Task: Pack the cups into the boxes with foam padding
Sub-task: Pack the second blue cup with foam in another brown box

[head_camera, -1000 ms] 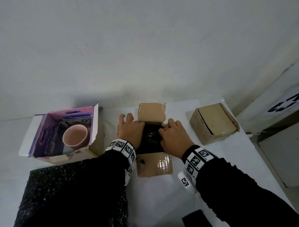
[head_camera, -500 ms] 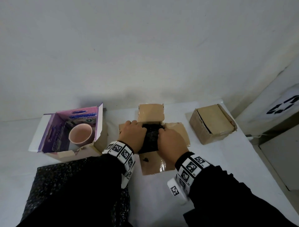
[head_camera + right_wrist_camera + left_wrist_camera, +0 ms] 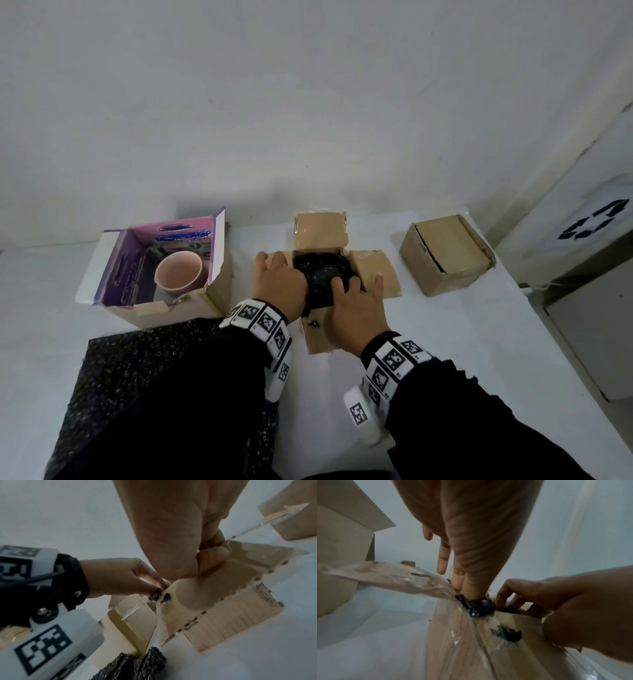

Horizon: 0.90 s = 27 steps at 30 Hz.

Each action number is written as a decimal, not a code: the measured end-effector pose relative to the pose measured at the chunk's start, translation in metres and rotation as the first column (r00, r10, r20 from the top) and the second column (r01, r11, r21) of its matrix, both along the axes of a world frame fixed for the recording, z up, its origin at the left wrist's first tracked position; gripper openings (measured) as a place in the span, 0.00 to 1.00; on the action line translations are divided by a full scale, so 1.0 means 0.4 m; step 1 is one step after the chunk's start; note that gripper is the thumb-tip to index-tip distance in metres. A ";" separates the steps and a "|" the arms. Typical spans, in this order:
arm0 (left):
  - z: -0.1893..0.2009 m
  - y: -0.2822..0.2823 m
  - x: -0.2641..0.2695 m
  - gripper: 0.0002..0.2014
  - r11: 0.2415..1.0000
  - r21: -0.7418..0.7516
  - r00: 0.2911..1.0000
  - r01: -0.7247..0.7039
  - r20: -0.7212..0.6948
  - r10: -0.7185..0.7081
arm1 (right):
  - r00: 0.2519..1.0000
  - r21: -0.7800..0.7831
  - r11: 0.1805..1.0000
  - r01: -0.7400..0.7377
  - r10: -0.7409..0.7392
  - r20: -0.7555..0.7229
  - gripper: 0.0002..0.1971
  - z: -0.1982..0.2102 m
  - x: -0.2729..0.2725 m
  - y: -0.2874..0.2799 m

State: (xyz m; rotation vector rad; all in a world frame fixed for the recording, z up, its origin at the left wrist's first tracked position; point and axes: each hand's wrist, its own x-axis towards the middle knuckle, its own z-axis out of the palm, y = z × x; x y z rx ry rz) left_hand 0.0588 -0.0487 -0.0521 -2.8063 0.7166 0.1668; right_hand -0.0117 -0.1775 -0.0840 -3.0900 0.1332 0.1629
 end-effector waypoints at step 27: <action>-0.023 -0.007 0.049 0.08 0.979 0.068 0.969 0.193 -0.167 -0.180 | 0.989 0.195 0.979 0.061 -0.033 -0.145 0.21 0.022 0.076 -0.048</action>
